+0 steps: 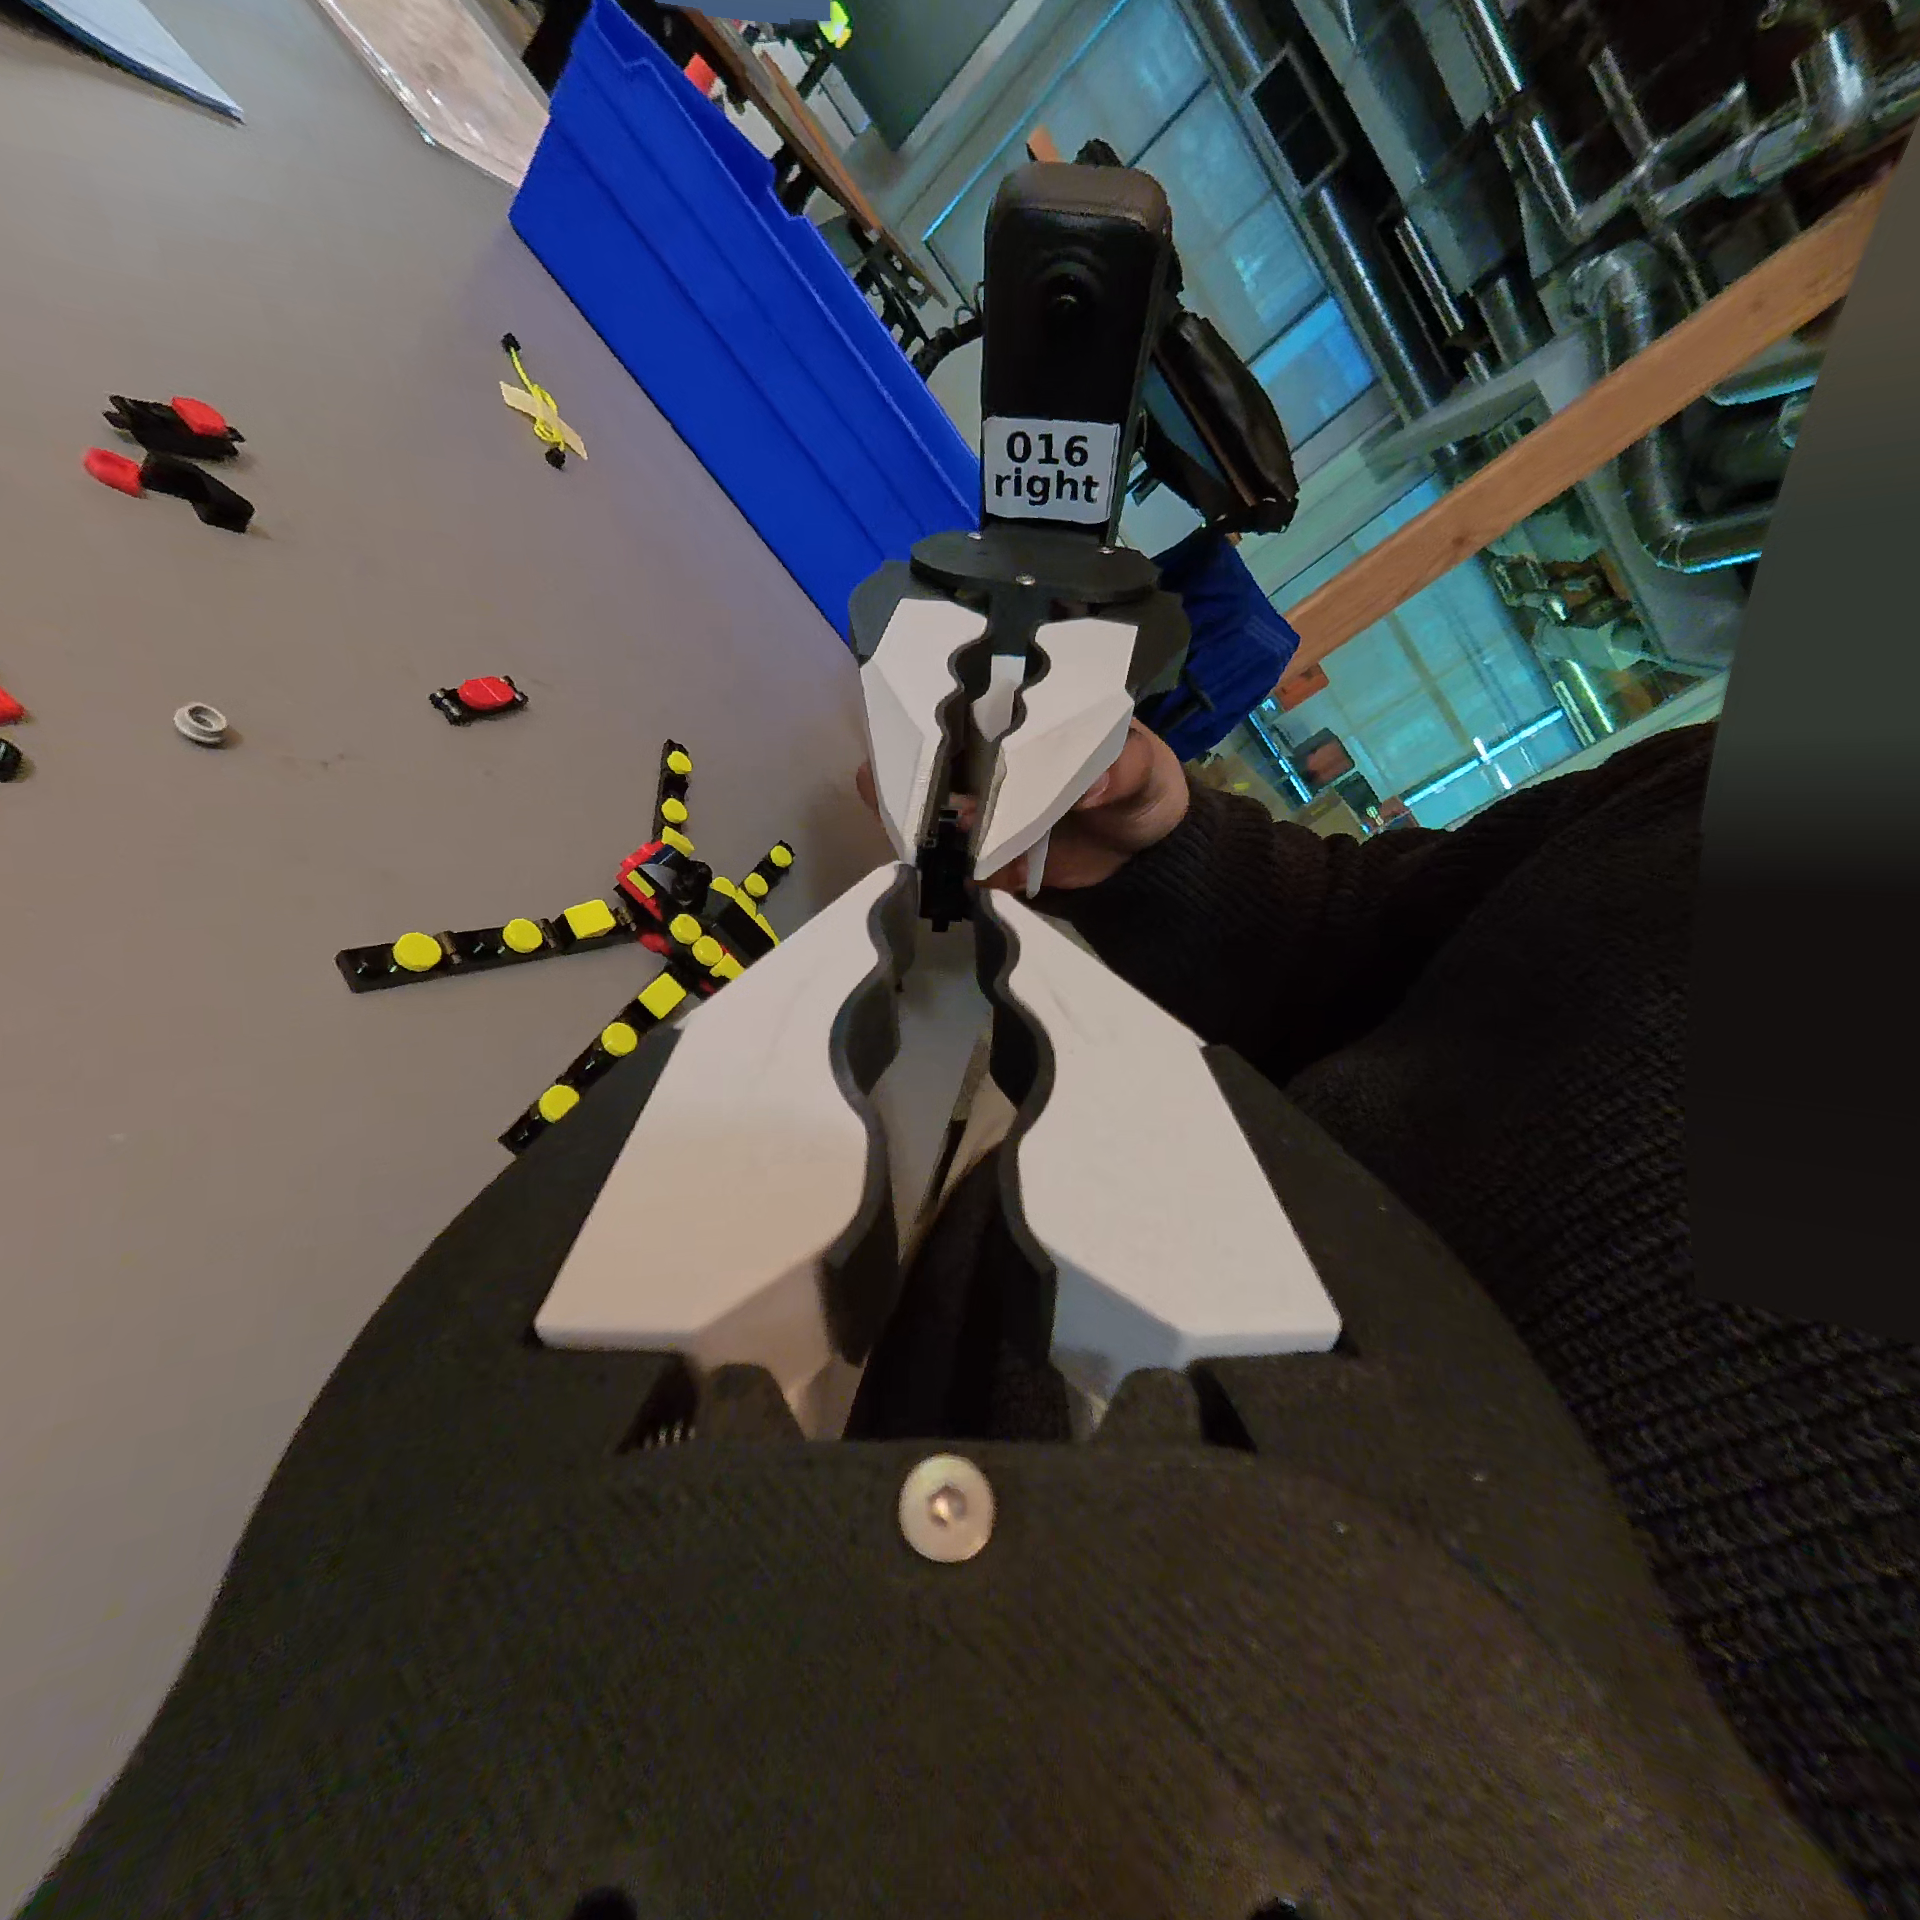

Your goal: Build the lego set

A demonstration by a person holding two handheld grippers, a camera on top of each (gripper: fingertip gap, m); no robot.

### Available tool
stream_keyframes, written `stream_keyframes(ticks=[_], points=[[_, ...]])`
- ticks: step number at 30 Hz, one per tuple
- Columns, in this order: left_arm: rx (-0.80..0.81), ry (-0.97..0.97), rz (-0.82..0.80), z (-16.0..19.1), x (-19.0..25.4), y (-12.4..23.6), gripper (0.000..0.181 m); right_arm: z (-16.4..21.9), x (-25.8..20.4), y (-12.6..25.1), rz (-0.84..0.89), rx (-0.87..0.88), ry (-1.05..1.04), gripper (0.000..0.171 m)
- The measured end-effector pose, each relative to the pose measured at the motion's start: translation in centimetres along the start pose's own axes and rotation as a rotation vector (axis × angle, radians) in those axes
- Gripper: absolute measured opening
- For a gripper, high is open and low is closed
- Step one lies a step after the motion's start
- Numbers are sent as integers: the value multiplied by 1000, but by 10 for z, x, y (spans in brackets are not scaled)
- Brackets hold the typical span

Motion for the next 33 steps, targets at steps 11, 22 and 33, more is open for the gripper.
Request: stream_keyframes(ticks=[11, 22, 33], points=[[11, 33, 15, -3, -1, 1, 4, -3, -2, 2, -26, 41, 3, 5], [75, 134, 86, -7, 5, 1, 3, -9, -8, 4, -44, 74, 47, 5], [159, 197, 92, -14, 10, 5, 1, -13, -14, 7, -31, 89, 35, 5]])
Point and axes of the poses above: each gripper's, where its closed fingertips meet, y back along the fingers, z out of its underside, x = y × z across the jaws, the point moved 3 cm from there along y, back along the fingers, and after that the axes turned 1 degree about -x, right-handed, at the moved point
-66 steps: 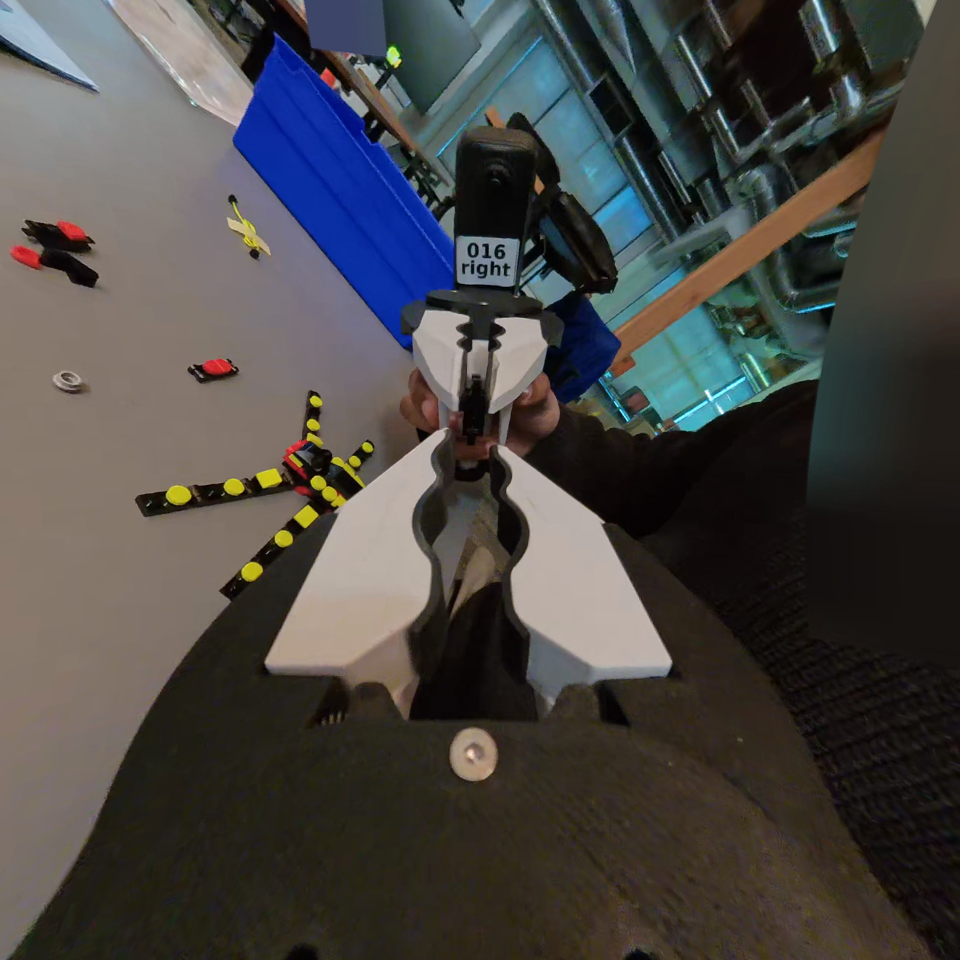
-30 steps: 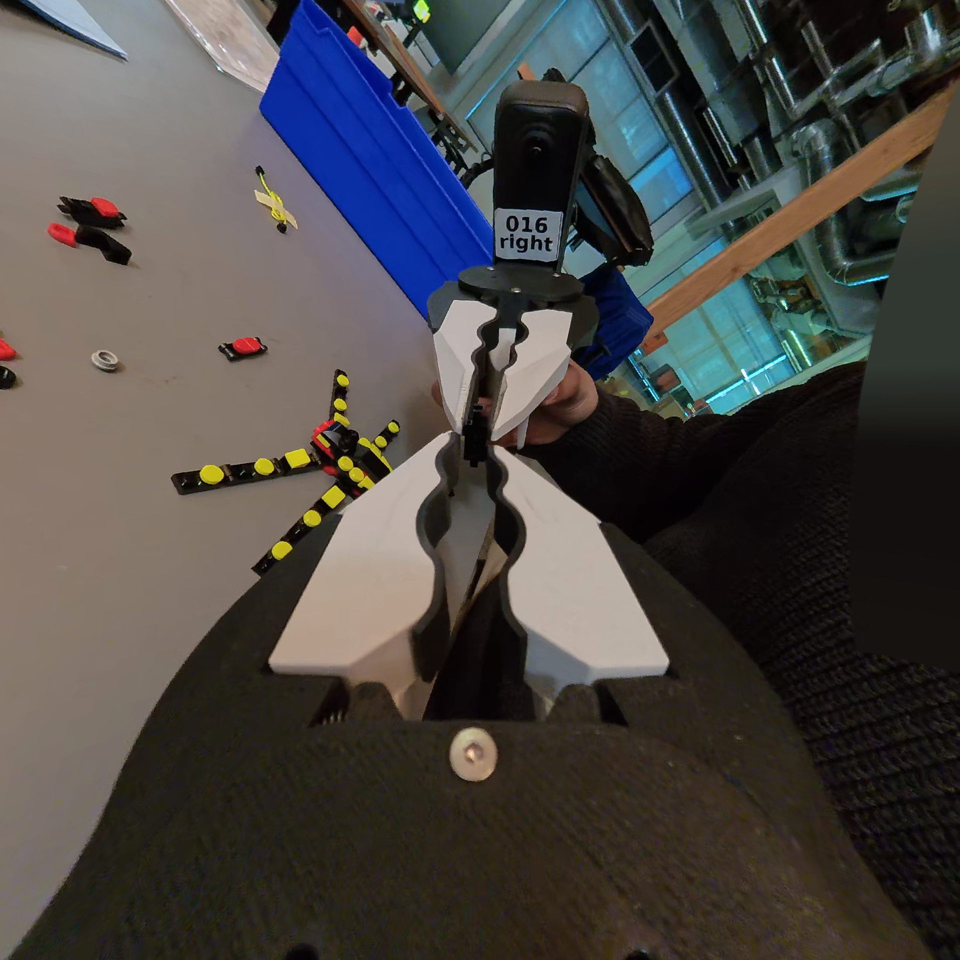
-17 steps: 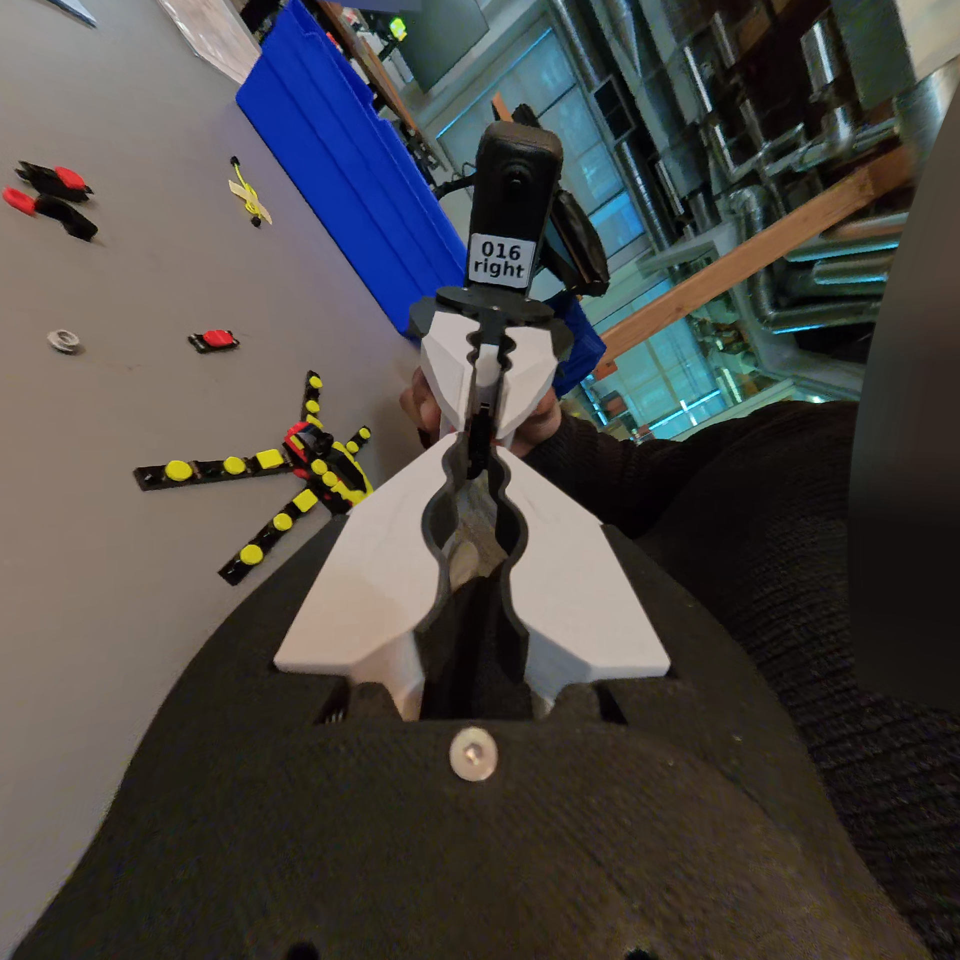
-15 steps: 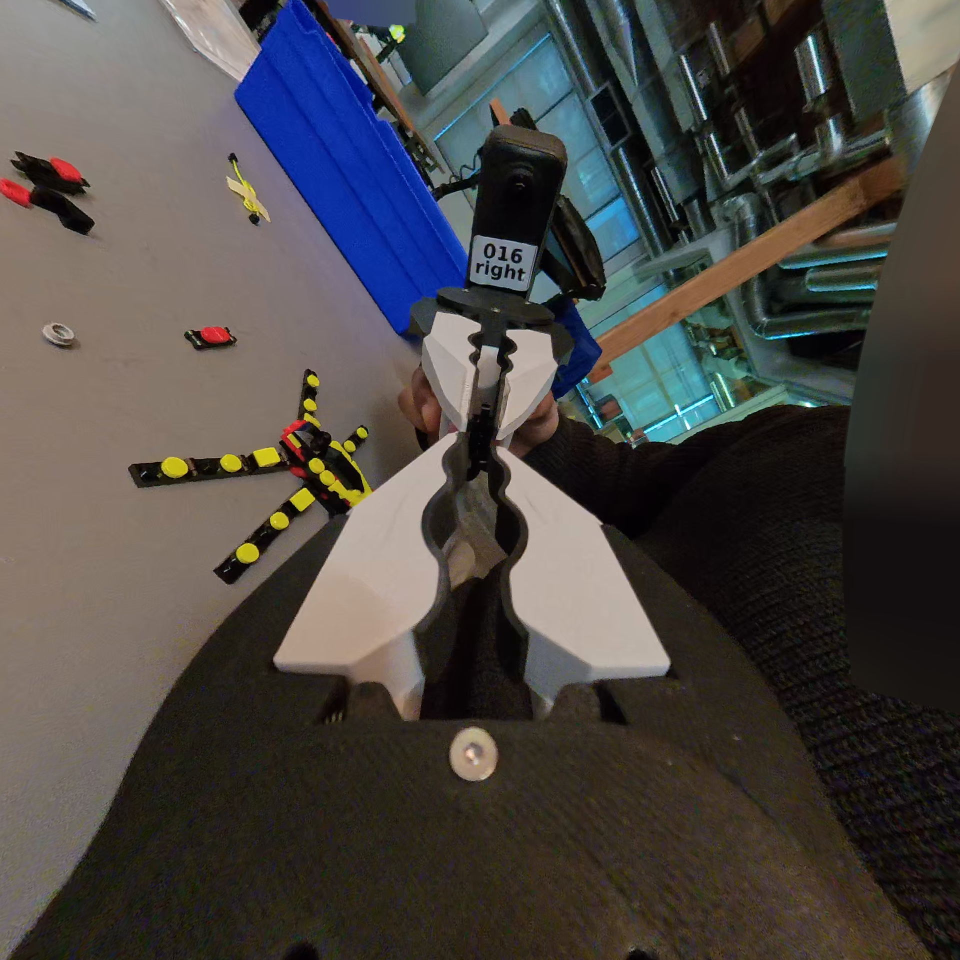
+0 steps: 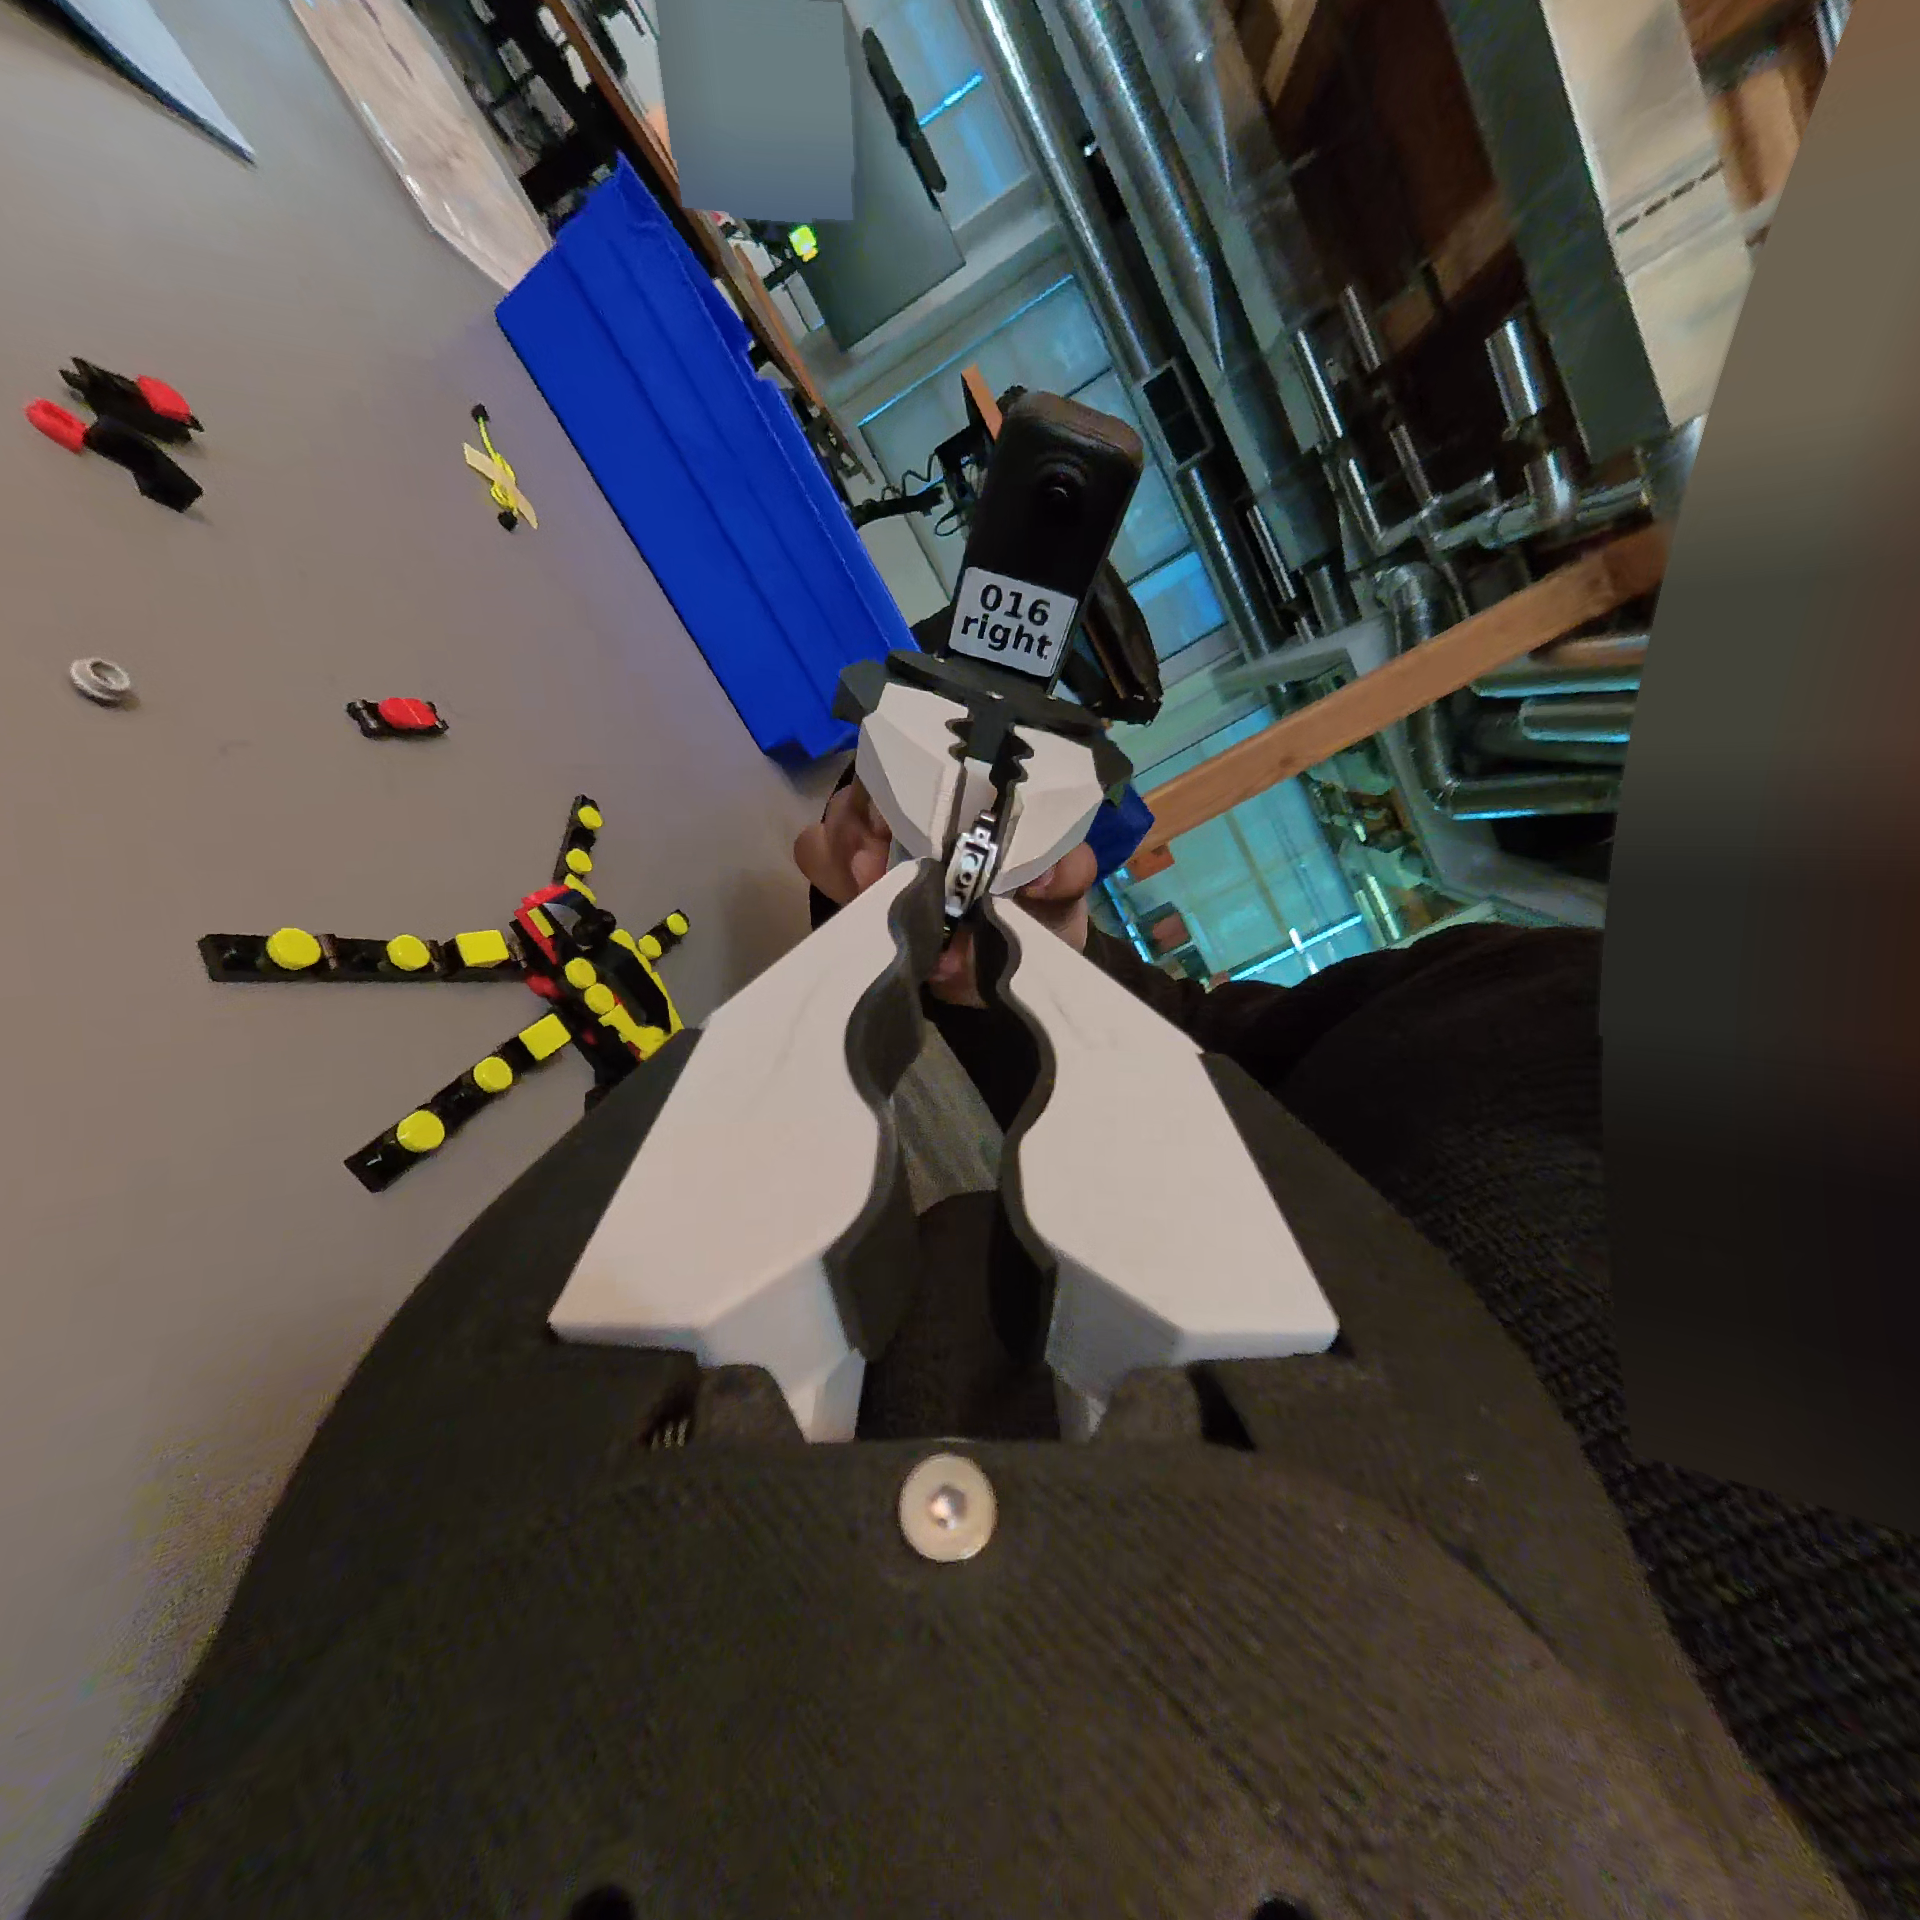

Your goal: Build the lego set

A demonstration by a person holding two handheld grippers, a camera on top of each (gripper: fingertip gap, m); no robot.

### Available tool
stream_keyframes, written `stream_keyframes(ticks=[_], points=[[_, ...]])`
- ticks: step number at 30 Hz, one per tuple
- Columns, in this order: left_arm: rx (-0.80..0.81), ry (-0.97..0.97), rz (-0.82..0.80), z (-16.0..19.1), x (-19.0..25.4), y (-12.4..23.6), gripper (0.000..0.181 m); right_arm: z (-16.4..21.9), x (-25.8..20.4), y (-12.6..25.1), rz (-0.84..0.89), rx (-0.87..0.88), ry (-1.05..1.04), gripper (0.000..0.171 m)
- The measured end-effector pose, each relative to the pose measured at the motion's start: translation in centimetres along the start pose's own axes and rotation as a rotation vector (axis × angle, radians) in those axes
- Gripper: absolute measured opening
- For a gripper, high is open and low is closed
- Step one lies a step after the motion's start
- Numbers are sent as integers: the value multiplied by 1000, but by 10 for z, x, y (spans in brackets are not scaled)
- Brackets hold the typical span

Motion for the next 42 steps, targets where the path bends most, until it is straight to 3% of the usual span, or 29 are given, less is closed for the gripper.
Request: stream_keyframes(ticks=[4, 7, 14, 20, 23, 30, 34, 42], points=[[30, 12, 7, -4, 1, 3, 0, 7, 1, 5, 13, -43, -3, 0], [203, -54, -96, -41, -16, 38, 0, 1, 9, 21, 52, 3, -3, 0], [126, -27, -39, -23, -12, 20, 0, 6, 19, 10, 124, -65, 73, 0], [74, -34, -61, -22, -19, 19, 0, -17, 44, 53, 278, 3, 118, 0], [43, 27, -42, -16, -24, 15, 0, -6, 66, 67, 412, -87, 161, 0], [-9, 57, -23, -9, -25, 10, 0, 27, 90, 57, 543, -342, 259, 14], [-19, 71, -27, -7, -27, 9, 0, 35, 101, 51, 613, -425, 367, 37], [-69, 84, -21, -3, -29, 6, 0, 42, 109, 39, 615, -491, 391, 32]])
Point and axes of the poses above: each gripper's, where its closed fingertips meet, y back along the fingers, z out of its underside, x = y × z across the jaws, the point moved 3 cm from there along y, back along the fingers, and after that the axes turned 1 degree about -x, right-handed, at the moved point
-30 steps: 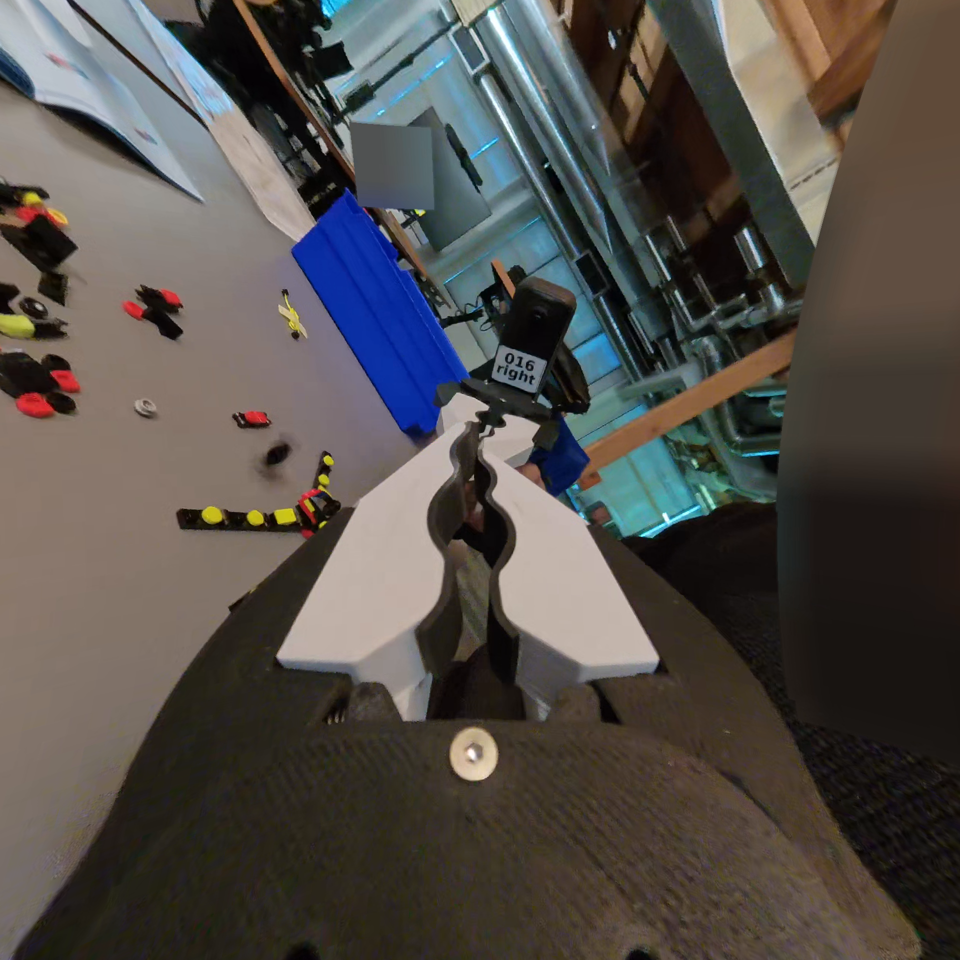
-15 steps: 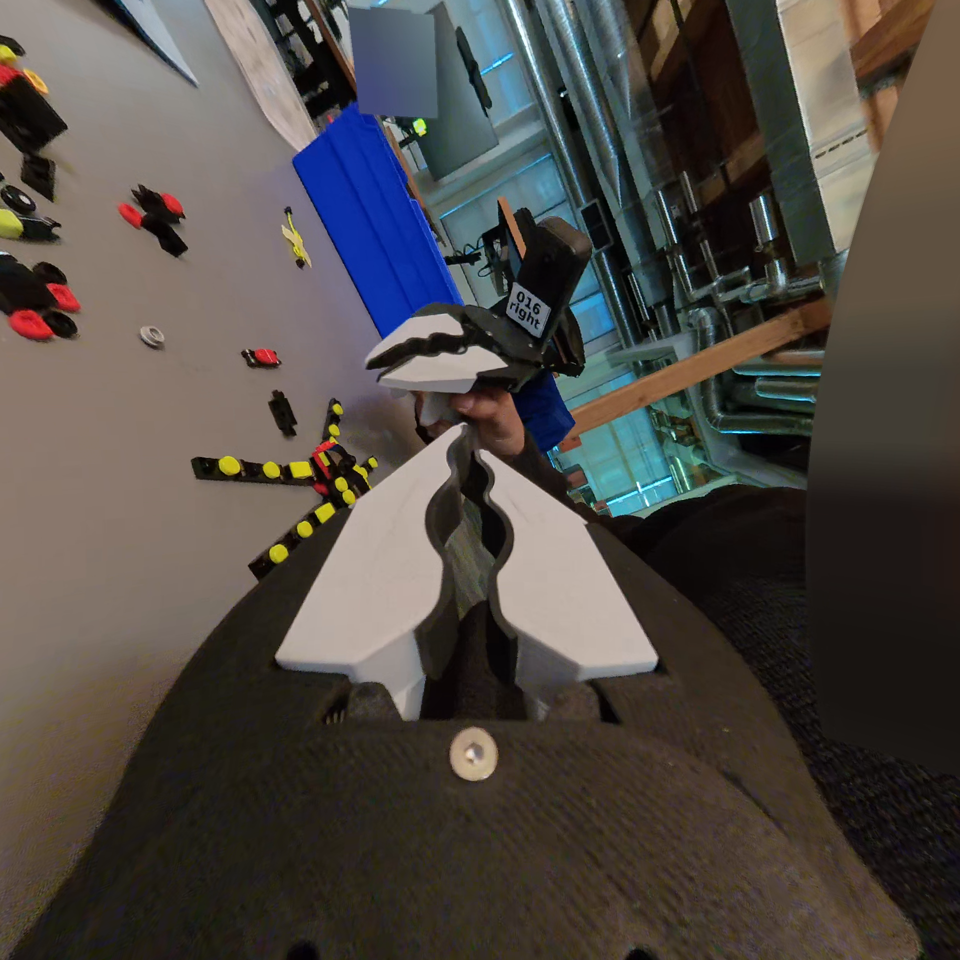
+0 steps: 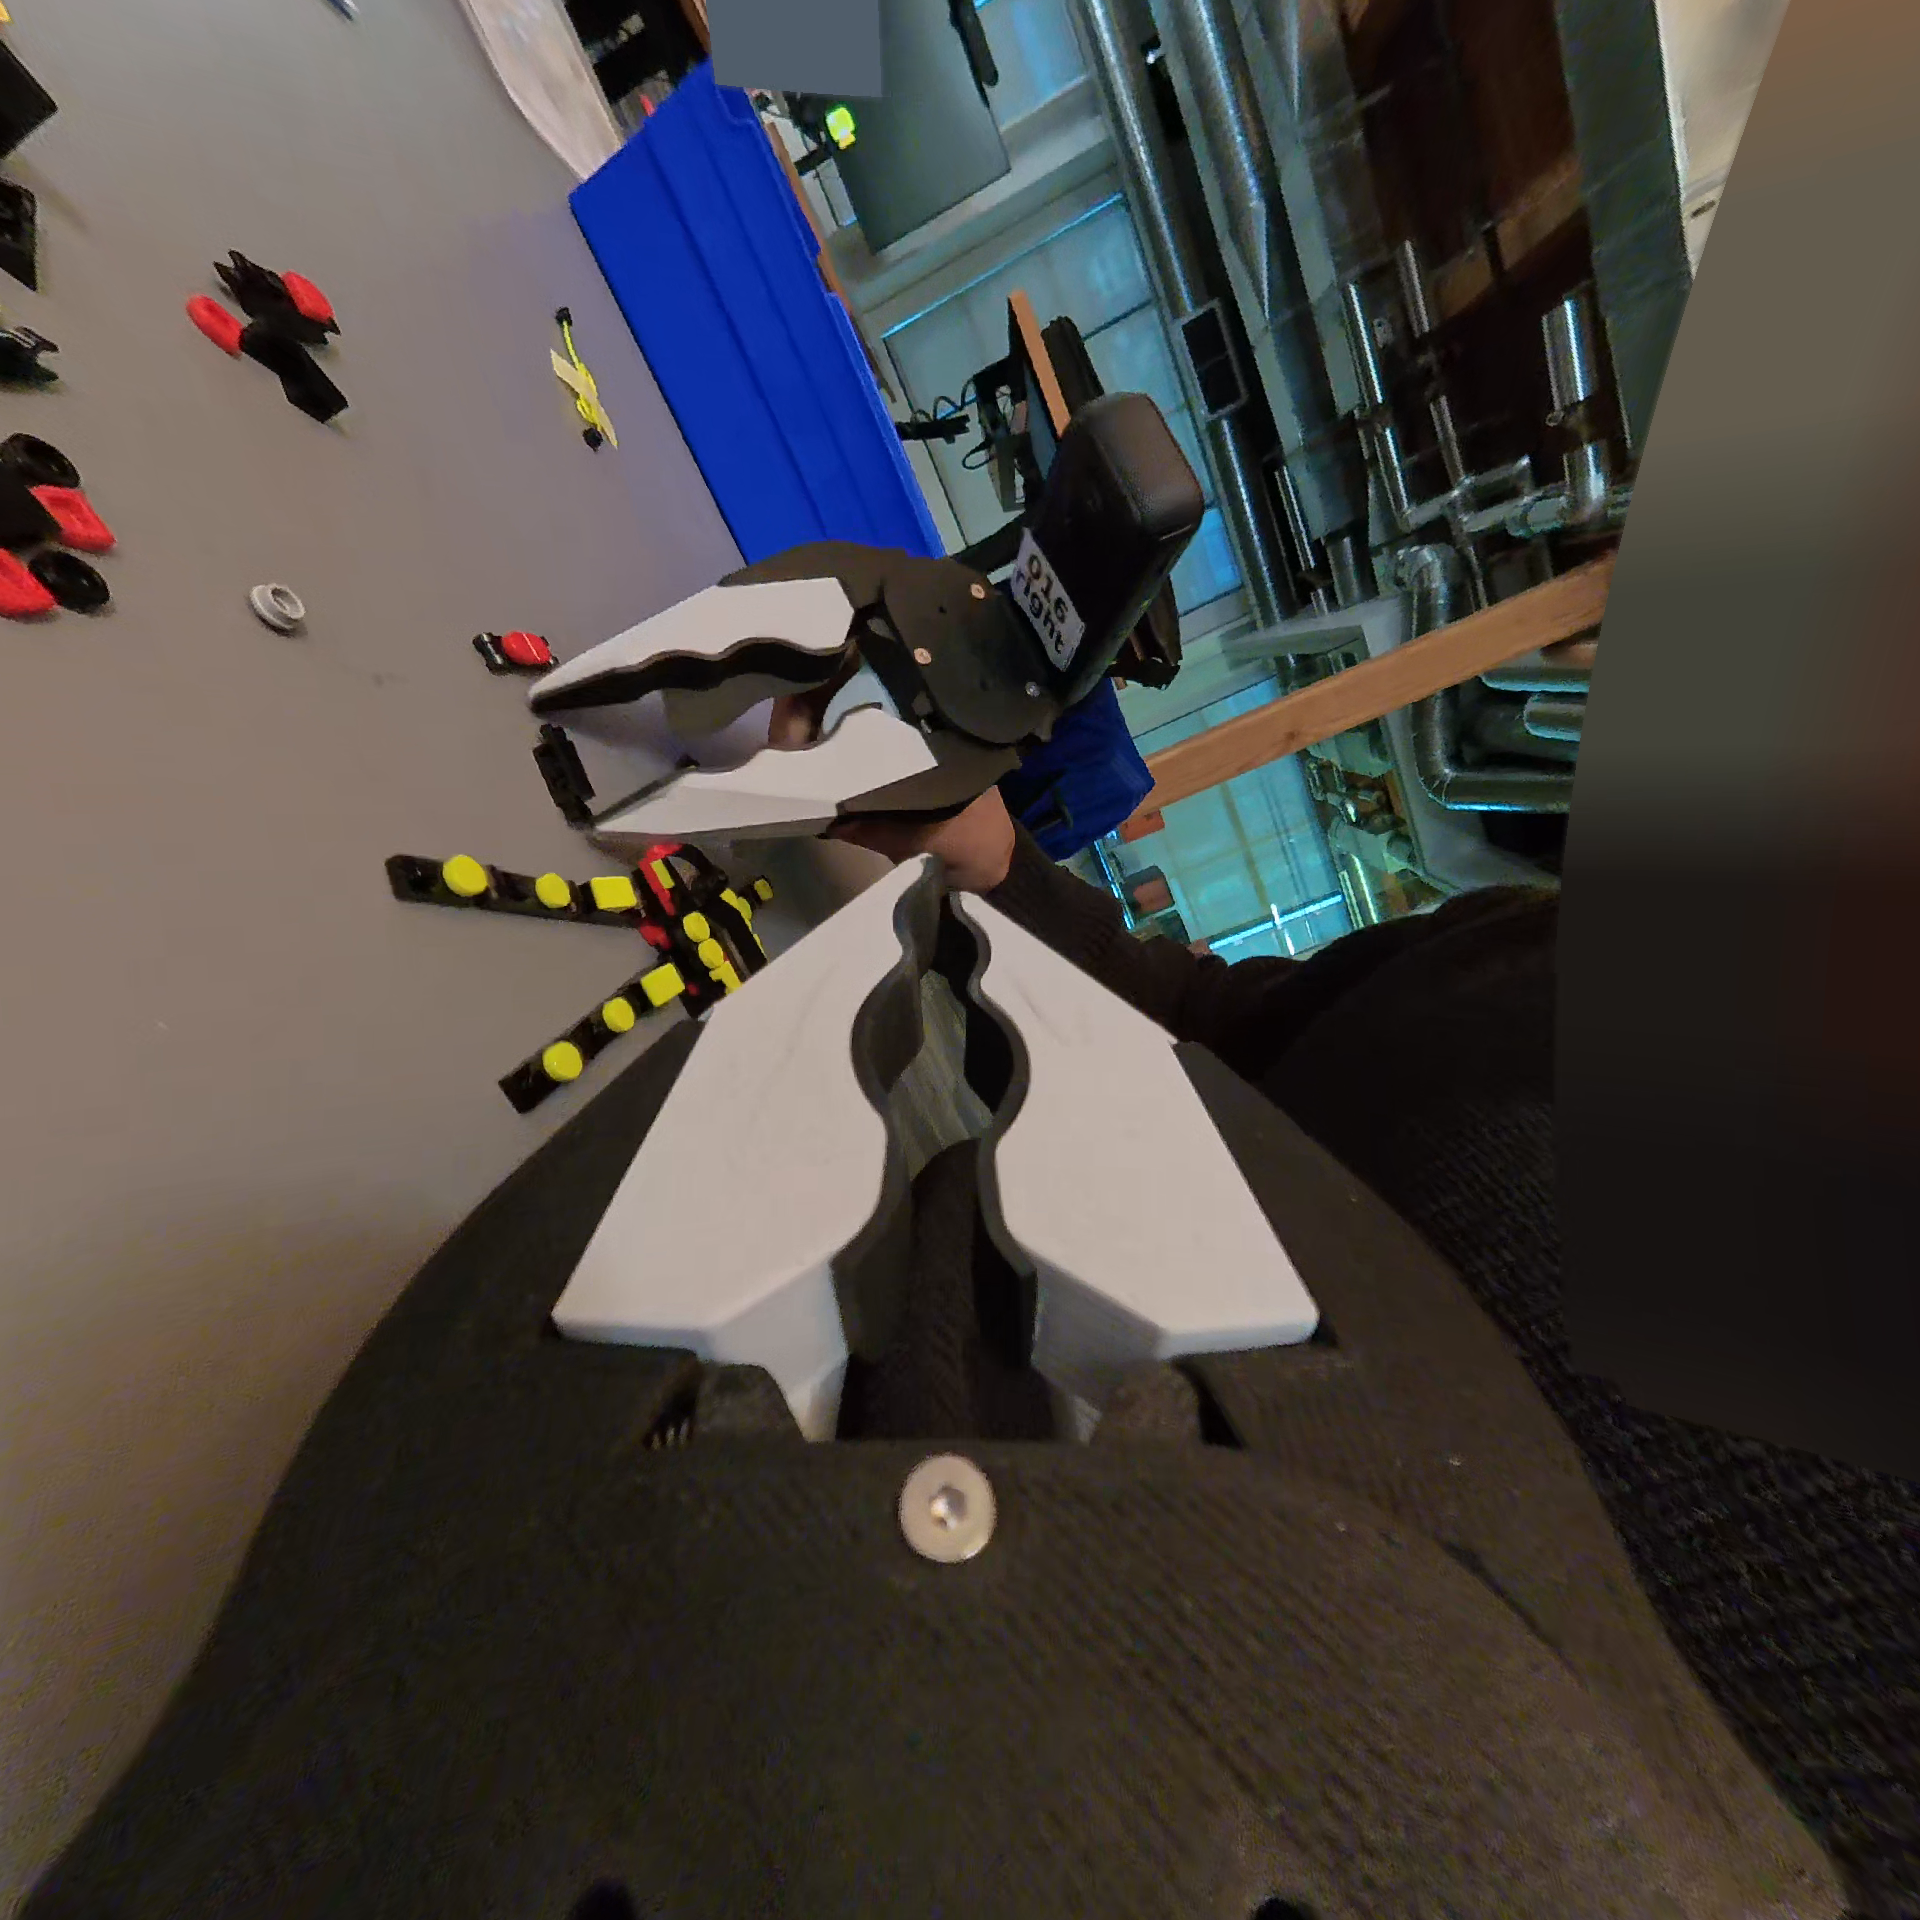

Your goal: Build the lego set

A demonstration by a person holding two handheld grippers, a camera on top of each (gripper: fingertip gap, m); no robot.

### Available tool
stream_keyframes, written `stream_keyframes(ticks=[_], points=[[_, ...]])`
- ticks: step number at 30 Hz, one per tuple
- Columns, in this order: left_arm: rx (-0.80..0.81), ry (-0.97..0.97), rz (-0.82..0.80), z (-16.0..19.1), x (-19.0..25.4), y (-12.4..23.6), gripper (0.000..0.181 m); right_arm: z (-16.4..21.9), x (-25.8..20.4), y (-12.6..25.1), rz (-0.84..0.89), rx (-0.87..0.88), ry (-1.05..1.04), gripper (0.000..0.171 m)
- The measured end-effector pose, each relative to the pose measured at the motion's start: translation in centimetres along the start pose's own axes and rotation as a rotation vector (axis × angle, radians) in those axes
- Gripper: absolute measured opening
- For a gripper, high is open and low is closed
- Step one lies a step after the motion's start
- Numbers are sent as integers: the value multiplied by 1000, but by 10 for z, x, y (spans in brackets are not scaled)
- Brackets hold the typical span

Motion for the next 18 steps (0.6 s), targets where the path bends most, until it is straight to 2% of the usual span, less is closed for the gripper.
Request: stream_keyframes(ticks=[2, 6, 9, 11, 13, 15, 18], points=[[-15, 13, 11, 1, 0, -1, 0, -1, 1, -1, 0, 4, 7, 26], [-42, 55, 40, 3, -2, -3, 0, -2, 0, 0, 6, 1, 27, 25], [-43, 46, 32, 0, -5, -5, 0, -18, -1, 8, 6, 91, 31, 26], [-42, 10, -4, -3, -8, -7, 0, -34, -8, 17, -28, 183, 56, 26], [-57, -50, -71, -6, -13, -9, 9, -46, -19, 26, -54, 248, 111, 25], [-69, -122, -142, -10, -17, -11, 20, -54, -31, 33, -53, 266, 178, 25], [-105, -265, -169, -13, -12, -18, 28, -60, -52, 40, -54, 257, 265, 25]])
Point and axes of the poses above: each gripper's, where its closed fingertips meet, y back along the fingers, z out of its underside, x = y × z across the jaws, the point moved 3 cm from there along y, back along the fingers, and after that the axes turned 1 degree about -x, right-handed, at the moved point
